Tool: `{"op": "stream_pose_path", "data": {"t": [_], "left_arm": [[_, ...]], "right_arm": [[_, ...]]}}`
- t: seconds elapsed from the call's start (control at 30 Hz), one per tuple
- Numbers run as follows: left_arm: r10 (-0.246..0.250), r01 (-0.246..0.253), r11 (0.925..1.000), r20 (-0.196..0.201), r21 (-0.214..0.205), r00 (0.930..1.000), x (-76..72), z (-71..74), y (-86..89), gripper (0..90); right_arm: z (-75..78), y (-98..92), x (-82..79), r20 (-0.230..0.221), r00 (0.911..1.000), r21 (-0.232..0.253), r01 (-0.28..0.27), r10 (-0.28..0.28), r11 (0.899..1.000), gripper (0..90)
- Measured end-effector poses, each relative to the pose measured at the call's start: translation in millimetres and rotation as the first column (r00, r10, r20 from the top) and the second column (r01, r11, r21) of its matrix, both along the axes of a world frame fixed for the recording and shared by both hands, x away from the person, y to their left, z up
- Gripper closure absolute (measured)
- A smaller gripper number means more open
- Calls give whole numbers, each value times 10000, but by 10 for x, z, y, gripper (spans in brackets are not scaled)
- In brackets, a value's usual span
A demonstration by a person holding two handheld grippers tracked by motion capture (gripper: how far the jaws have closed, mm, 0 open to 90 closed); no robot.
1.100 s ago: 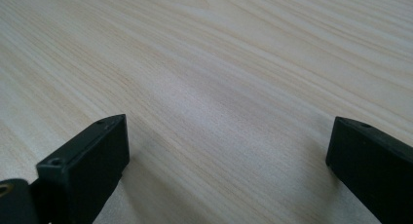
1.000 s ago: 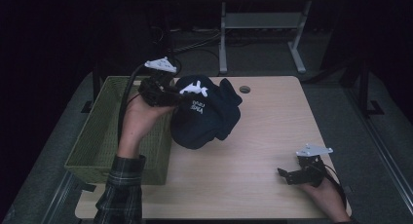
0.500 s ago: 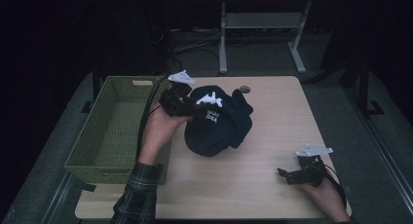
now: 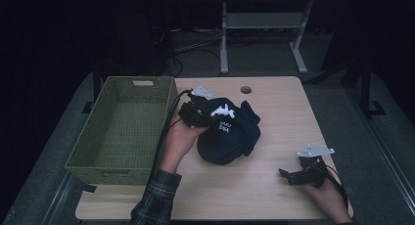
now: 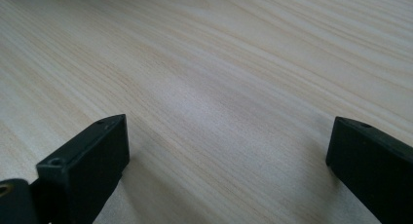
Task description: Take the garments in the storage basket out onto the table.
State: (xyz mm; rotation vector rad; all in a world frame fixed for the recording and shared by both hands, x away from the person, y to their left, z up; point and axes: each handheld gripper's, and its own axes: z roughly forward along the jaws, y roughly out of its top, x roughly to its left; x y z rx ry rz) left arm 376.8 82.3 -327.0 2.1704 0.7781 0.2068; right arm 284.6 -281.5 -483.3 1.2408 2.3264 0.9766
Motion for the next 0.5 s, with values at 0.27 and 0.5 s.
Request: {"op": "stream_pose_path", "data": {"t": [0.27, 0.5], "left_arm": [[55, -51, 9997, -186, 226, 9998, 6, -261, -179, 757], [69, -48, 9989, -451, 461, 9990, 16, -485, -294, 736]], "right_arm": [[0, 0, 0, -1, 10000, 2, 1, -1, 10000, 14], [-1, 2, -1, -2, 10000, 4, 2, -2, 10000, 14]]}}
